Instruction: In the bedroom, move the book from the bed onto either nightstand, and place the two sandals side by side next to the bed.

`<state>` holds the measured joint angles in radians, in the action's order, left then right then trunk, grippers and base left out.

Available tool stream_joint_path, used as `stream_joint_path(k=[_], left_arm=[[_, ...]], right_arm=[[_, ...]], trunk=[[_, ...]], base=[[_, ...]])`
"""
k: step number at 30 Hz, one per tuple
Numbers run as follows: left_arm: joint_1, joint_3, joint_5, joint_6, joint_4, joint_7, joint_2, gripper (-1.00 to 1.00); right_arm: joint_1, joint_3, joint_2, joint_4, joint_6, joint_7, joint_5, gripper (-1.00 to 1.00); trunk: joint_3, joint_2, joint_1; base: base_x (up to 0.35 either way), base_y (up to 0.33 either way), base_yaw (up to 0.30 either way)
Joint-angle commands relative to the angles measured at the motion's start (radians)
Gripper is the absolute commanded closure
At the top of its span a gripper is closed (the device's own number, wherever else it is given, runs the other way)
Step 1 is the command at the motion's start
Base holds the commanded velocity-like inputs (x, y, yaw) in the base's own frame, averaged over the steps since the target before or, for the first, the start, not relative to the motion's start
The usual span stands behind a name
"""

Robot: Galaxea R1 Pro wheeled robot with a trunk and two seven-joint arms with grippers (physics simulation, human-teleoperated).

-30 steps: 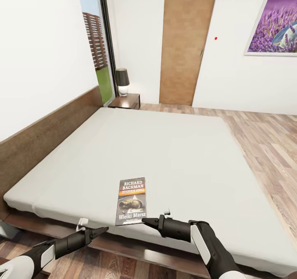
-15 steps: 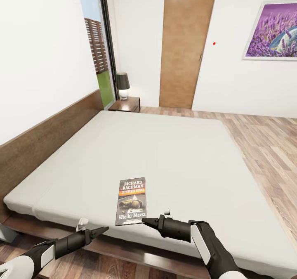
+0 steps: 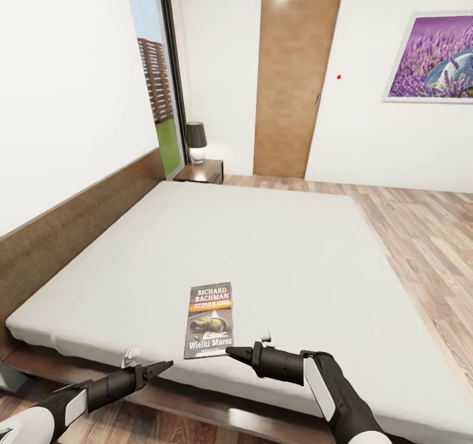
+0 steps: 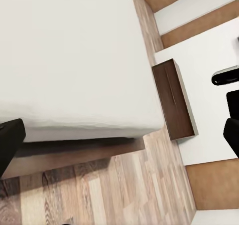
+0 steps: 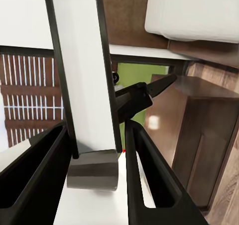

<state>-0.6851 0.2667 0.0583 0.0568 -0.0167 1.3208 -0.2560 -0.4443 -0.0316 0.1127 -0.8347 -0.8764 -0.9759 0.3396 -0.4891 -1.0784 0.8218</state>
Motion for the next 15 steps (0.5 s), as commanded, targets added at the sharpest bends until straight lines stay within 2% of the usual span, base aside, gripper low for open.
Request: stream_joint_path(k=[1, 15], left_arm=[[-0.001, -0.004, 0.006, 0.006, 0.0, 0.003, 0.0, -1.0], [-0.001, -0.004, 0.006, 0.006, 0.0, 0.004, 0.0, -1.0]], right_arm=[[-0.001, -0.003, 0.001, 0.0, -0.004, -0.004, -0.002, 1.0], [0.0, -0.003, 0.001, 0.0, -0.004, -0.006, -0.002, 1.0]], trunk=[[0.001, -0.001, 0.0], [0.024, -0.001, 0.0]], base=[[0.0, 0.0, 0.0], [0.0, 0.0, 0.0]])
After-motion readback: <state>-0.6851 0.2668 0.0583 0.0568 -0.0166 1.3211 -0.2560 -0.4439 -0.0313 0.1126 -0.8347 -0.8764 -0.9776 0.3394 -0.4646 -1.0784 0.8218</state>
